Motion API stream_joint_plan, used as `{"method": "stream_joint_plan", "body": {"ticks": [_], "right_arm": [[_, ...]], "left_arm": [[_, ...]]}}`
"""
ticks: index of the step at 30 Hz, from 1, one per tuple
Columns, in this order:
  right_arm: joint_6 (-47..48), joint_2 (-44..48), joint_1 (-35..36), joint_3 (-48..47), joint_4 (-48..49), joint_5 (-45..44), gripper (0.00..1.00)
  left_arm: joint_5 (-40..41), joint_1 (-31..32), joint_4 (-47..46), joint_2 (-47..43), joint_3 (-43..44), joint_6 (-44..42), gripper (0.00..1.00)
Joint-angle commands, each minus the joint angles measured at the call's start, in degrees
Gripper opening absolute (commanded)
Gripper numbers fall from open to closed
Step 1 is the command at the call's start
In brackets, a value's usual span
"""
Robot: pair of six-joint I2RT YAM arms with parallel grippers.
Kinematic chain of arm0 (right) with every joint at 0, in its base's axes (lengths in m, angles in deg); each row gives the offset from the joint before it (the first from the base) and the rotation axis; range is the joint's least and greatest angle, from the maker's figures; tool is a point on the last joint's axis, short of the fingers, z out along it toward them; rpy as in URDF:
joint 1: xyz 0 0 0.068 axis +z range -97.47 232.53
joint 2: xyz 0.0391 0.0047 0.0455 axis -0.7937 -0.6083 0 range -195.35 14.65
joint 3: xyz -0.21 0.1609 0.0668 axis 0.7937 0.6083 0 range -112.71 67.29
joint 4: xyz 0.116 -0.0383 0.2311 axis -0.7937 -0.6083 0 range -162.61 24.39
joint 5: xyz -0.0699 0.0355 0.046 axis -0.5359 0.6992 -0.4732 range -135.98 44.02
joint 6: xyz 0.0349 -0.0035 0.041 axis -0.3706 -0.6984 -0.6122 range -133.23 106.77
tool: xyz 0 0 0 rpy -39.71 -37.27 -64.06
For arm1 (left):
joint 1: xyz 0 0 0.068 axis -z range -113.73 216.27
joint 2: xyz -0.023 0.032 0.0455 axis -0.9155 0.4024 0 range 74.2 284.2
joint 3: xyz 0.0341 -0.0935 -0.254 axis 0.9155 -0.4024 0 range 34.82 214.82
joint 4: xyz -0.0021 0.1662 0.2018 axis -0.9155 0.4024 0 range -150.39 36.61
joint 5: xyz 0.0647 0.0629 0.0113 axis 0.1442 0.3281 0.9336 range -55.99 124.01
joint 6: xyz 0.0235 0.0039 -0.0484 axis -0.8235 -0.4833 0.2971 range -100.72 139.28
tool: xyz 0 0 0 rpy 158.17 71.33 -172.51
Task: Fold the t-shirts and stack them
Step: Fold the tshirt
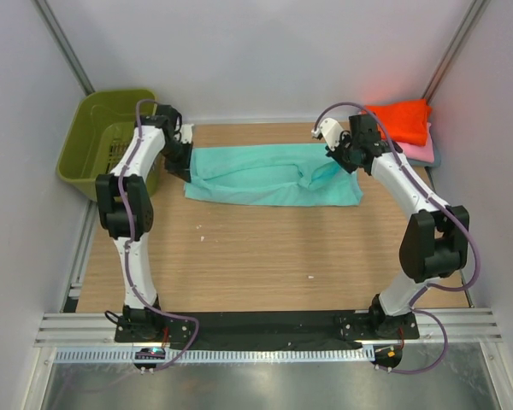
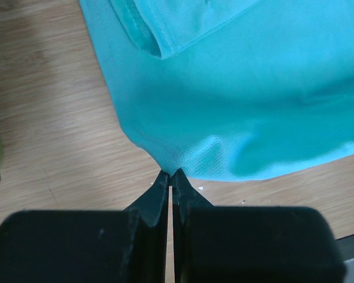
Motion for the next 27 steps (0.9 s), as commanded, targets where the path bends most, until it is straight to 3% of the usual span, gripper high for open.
{"method": "stream_joint_plan", "body": {"ticks": [1, 18, 19, 20, 21, 22, 27], "right_arm": [[-0.72, -2.28, -0.05, -4.68, 2.18, -0.4, 0.01], [-1.51, -17.92, -1.8, -18.13, 5.94, -2.15, 0.01], [-2.21, -19.24, -1.8, -18.92, 6.83, -3.29, 0.01], [-2.83, -20.91, -1.8, -19.71, 7.88, -4.26, 0.03], [-3.53, -23.53, -1.72, -22.16, 8.93, -5.31, 0.21], [-5.28, -24.78, -1.45, -23.66, 9.29, -8.45, 0.28], [-8.8, -19.81, -1.45, -24.83, 12.63, -10.15, 0.42]], "left_arm": [[2.79, -0.27, -0.64, 1.69, 3.56, -0.82, 0.0], [9.12, 0.17, -4.07, 10.3, 15.43, -0.82, 0.0], [9.91, 0.6, -4.94, 12.05, 16.3, -0.82, 0.02], [12.7, 0.96, -5.47, 12.76, 17.36, -0.82, 0.23], [15.34, 1.39, -5.74, 13.64, 18.24, -0.82, 0.34], [18.23, 2.44, -6.26, 13.99, 19.29, 0.75, 0.43], [26.25, 4.91, -7.23, 7.24, 16.49, 2.25, 0.49]]}}
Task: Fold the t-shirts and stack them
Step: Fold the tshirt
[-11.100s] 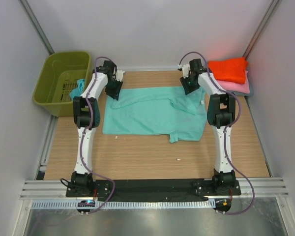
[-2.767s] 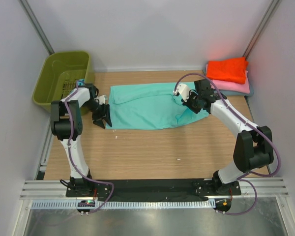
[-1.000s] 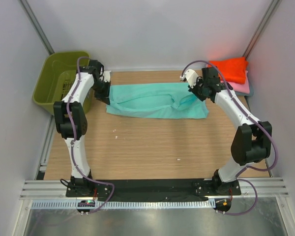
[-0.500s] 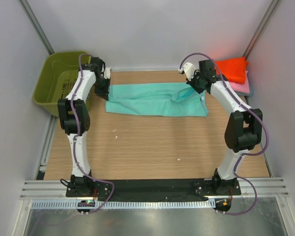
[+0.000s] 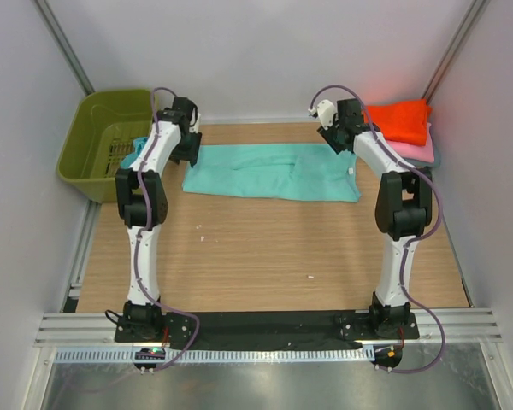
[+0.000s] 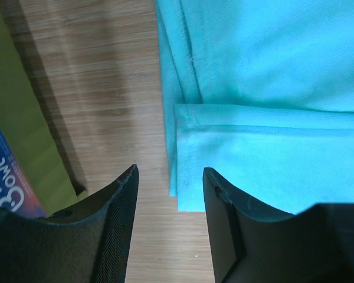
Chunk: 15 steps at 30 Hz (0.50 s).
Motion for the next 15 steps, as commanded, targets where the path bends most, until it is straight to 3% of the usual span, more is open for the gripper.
{"method": "stream_joint_plan", "body": {"ticks": [1, 7, 15], "right_arm": [[-4.2, 7.53, 0.08, -2.35, 5.79, -3.01, 0.43], [-9.11, 10.71, 0.08, 1.69, -0.52, 3.58, 0.44], [-13.95, 3.6, 0.25, -1.73, -6.59, 9.91, 0.44]], "left_arm": [[8.05, 2.14, -3.06, -7.82, -0.86, 1.69, 0.49], [5.35, 4.07, -2.71, -11.53, -3.33, 1.16, 0.5], [0.87, 5.57, -1.31, -5.56, -2.99, -0.15, 0.44]]}}
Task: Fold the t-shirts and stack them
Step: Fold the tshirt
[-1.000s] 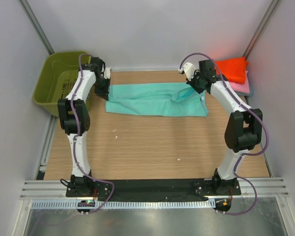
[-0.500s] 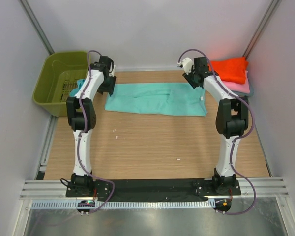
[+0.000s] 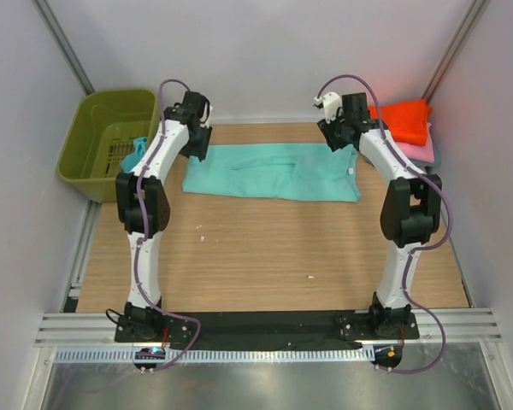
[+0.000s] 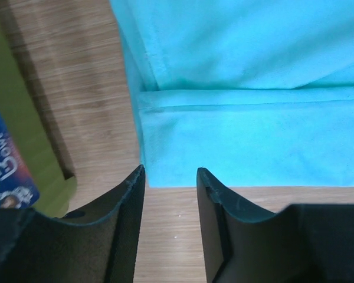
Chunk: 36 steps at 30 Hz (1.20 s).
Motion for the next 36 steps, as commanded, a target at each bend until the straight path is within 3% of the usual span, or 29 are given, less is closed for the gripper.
{"method": "stream_joint_plan", "body": {"ticks": [1, 4, 19, 36], "right_arm": [[-3.62, -4.23, 0.19, -3.54, -4.41, 4.21, 0.44], [-4.85, -7.49, 0.1, -6.54, -7.58, 4.65, 0.43], [-6.87, -16.1, 0.19, -9.43, -8.64, 1.58, 0.43], [-7.31, -29.55, 0.36, -29.21, -9.16, -3.43, 0.44]], "left_arm": [[-4.32, 0.06, 0.25, 3.9, 1.02, -1.31, 0.4], [-5.83, 0.15, 0.25, 6.63, 2.43, -1.67, 0.33], [-2.15, 0.32, 0.25, 8.76, -5.11, -4.74, 0.33], [1.38, 3.92, -1.24, -3.1, -24.8, -5.45, 0.33]]}}
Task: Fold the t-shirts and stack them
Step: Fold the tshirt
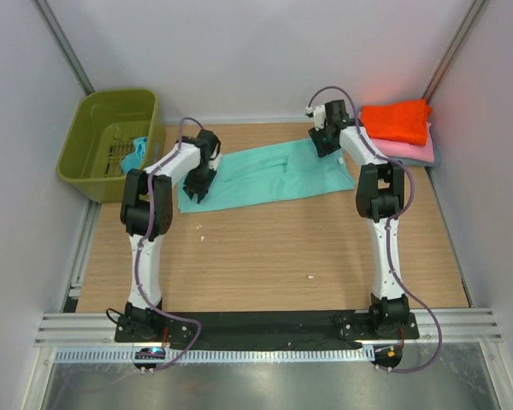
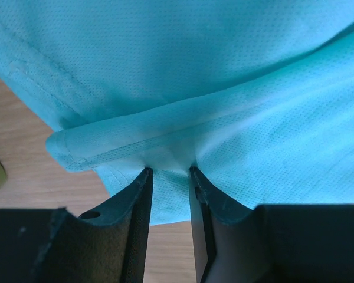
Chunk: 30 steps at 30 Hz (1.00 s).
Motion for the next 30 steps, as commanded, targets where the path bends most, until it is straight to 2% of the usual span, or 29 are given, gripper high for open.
{"method": "stream_joint_plan", "body": {"ticks": [1, 6, 10, 13, 19, 23, 30], "right_arm": [[-0.52, -1.47, 0.3, -4.69, 0.78, -1.6, 0.43], [-0.95, -2.09, 0.3, -5.22, 1.13, -1.69, 0.44], [-1.57, -1.74, 0.39, -6.01, 1.05, -1.51, 0.44], [-1.75, -0.33, 0.47, -6.19, 1.22, -2.04, 0.44], [-2.71, 8.63, 0.47, -3.04, 0.61, -1.95, 0.45], [-4.12, 13.73, 0.47, 0.57, -0.27, -0.98, 0.45], [-5.79, 18.21, 0.47, 7.68, -1.24, -0.81, 0.46]], "left_arm": [[1.07, 2.04, 0.53, -4.76, -5.45, -1.21, 0.33], [1.77, 4.77, -0.27, -8.03, -13.27, -1.65, 0.33], [3.26, 7.75, 0.35, -10.22, -15.21, -1.56, 0.33], [7.38, 9.34, 0.52, -12.94, -14.35, -2.08, 0.34], [7.41, 9.79, 4.29, -20.32, -11.44, -5.86, 0.41], [3.71, 9.87, 6.06, -21.92, -15.46, -9.29, 0.42], [4.93, 9.78, -2.62, -22.36, -26.01, -17.9, 0.41]]}}
